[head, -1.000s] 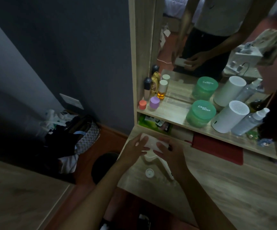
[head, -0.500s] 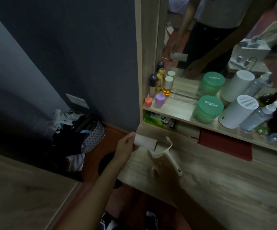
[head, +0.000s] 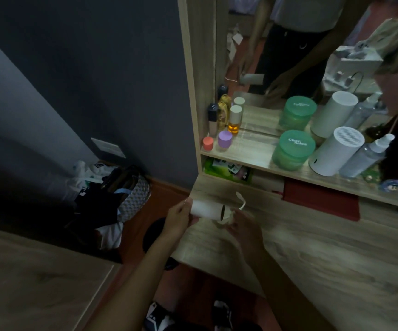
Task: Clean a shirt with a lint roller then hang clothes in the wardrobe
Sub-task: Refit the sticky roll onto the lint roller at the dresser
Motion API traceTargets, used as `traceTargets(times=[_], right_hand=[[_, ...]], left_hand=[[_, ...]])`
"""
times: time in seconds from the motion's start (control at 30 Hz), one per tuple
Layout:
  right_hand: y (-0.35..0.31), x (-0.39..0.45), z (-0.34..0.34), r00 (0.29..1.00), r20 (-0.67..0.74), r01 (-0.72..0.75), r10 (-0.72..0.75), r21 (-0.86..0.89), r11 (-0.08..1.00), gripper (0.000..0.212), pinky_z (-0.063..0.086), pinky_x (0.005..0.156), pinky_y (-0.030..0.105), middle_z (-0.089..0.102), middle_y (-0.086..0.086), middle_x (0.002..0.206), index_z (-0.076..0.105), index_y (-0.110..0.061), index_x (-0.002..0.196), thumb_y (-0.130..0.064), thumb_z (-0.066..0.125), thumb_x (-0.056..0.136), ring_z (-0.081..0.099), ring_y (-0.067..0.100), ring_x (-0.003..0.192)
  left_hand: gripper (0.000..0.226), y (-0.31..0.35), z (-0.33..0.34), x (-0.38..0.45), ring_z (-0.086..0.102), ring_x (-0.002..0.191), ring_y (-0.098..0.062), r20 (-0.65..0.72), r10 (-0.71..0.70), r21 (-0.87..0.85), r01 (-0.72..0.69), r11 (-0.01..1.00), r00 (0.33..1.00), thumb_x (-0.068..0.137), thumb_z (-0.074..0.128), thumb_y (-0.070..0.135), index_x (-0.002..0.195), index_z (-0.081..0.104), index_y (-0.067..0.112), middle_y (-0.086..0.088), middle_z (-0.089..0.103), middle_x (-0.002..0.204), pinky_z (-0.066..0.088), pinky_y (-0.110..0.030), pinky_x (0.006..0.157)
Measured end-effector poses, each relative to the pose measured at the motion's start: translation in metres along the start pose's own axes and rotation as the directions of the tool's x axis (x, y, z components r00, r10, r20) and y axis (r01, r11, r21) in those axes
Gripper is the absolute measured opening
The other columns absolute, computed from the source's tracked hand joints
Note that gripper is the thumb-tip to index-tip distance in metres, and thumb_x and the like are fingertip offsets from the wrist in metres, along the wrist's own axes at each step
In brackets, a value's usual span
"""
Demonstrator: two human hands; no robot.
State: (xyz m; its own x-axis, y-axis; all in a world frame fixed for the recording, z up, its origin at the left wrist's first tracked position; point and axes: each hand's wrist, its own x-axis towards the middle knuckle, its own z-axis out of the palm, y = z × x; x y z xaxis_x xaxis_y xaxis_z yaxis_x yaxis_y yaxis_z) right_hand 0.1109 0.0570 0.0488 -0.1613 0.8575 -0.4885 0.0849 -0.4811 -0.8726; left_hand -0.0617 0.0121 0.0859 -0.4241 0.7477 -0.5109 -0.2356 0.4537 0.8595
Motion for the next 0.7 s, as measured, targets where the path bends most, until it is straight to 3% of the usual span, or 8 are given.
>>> traceTargets(times=[0.1,0.13,0.2,0.3,0.43,0.53,0.63,0.7], right_hand=[[-0.011,0.001,0.003,0.991,-0.129,0.0,0.036,0.271,0.962,0.005,0.057,0.073,0.033,0.062,0.015,0.102,0.058,-0.008,0.097,-0.007,0.056,0.093,0.064,0.027,0.092],[-0.015,-0.003,0.003,0.986,-0.159,0.015,0.048,0.37,0.929,0.006,0.057,0.074,0.034,0.062,0.018,0.104,0.058,-0.008,0.097,-0.006,0.059,0.091,0.065,0.03,0.096],[-0.015,-0.002,0.003,0.975,-0.22,0.082,0.007,0.39,0.917,0.01,0.057,0.072,0.033,0.063,0.019,0.108,0.059,-0.009,0.101,-0.008,0.061,0.091,0.066,0.029,0.096],[-0.018,-0.007,0.008,0.969,-0.212,0.182,-0.13,0.25,0.951,0.025,0.055,0.08,0.034,0.067,0.003,0.106,0.062,-0.016,0.12,-0.014,0.058,0.095,0.067,0.015,0.092],[-0.013,-0.017,0.015,0.931,-0.252,0.299,-0.266,0.103,0.949,0.023,0.055,0.086,0.036,0.07,-0.023,0.092,0.067,-0.033,0.107,-0.017,0.057,0.096,0.067,0.001,0.091],[-0.013,-0.018,0.022,0.862,-0.298,0.393,-0.411,-0.123,0.912,0.024,0.055,0.089,0.04,0.071,-0.007,0.101,0.069,-0.022,0.115,-0.014,0.055,0.097,0.065,0.007,0.091],[-0.02,-0.021,0.021,0.762,-0.329,0.489,-0.557,-0.273,0.829,0.027,0.046,0.088,0.011,0.071,0.007,0.109,0.066,-0.008,0.121,-0.013,0.055,0.097,0.058,-0.004,0.095],[-0.024,-0.023,0.016,0.816,-0.21,0.474,-0.538,-0.289,0.832,0.034,0.041,0.09,0.01,0.067,-0.004,0.118,0.062,-0.019,0.128,-0.031,0.048,0.1,0.055,-0.005,0.104]], left_hand=[[0.038,-0.002,0.008,-0.001,0.067,0.099,-0.028,-0.006,-0.009,0.002,0.009,1.0,1.0,0.101,0.043,0.029,0.117,0.063,0.0,-0.02,0.067,0.109,0.056,-0.02,0.063],[0.039,-0.002,0.01,0.0,0.067,0.097,-0.028,-0.015,-0.019,-0.009,0.018,1.0,1.0,0.101,0.043,0.03,0.116,0.064,0.0,-0.021,0.068,0.108,0.055,-0.02,0.061],[0.041,-0.003,0.014,0.001,0.068,0.095,-0.028,-0.021,-0.027,-0.029,0.026,0.999,0.999,0.101,0.043,0.032,0.116,0.064,0.0,-0.02,0.069,0.106,0.055,-0.023,0.063],[0.04,-0.003,0.023,-0.002,0.069,0.092,-0.026,-0.027,-0.028,-0.07,0.026,0.997,0.999,0.1,0.044,0.032,0.115,0.064,0.0,-0.018,0.07,0.102,0.058,-0.034,0.079],[0.033,-0.001,0.039,-0.009,0.066,0.096,-0.027,-0.063,-0.068,-0.199,0.054,0.979,0.996,0.101,0.044,0.028,0.111,0.062,0.001,-0.018,0.066,0.103,0.057,-0.031,0.08],[0.03,0.0,0.046,-0.01,0.067,0.096,-0.028,-0.093,-0.07,-0.231,0.047,0.972,0.993,0.1,0.044,0.028,0.106,0.062,0.005,-0.018,0.066,0.103,0.058,-0.028,0.073],[0.031,-0.002,0.049,-0.011,0.071,0.082,-0.019,-0.094,-0.085,-0.205,0.064,0.977,0.992,0.1,0.044,0.027,0.102,0.065,0.005,-0.016,0.069,0.098,0.057,-0.023,0.064],[0.035,-0.004,0.049,-0.011,0.072,0.073,-0.013,-0.081,-0.104,-0.209,0.085,0.974,0.991,0.1,0.046,0.023,0.109,0.064,-0.005,-0.014,0.069,0.095,0.054,-0.019,0.059]])
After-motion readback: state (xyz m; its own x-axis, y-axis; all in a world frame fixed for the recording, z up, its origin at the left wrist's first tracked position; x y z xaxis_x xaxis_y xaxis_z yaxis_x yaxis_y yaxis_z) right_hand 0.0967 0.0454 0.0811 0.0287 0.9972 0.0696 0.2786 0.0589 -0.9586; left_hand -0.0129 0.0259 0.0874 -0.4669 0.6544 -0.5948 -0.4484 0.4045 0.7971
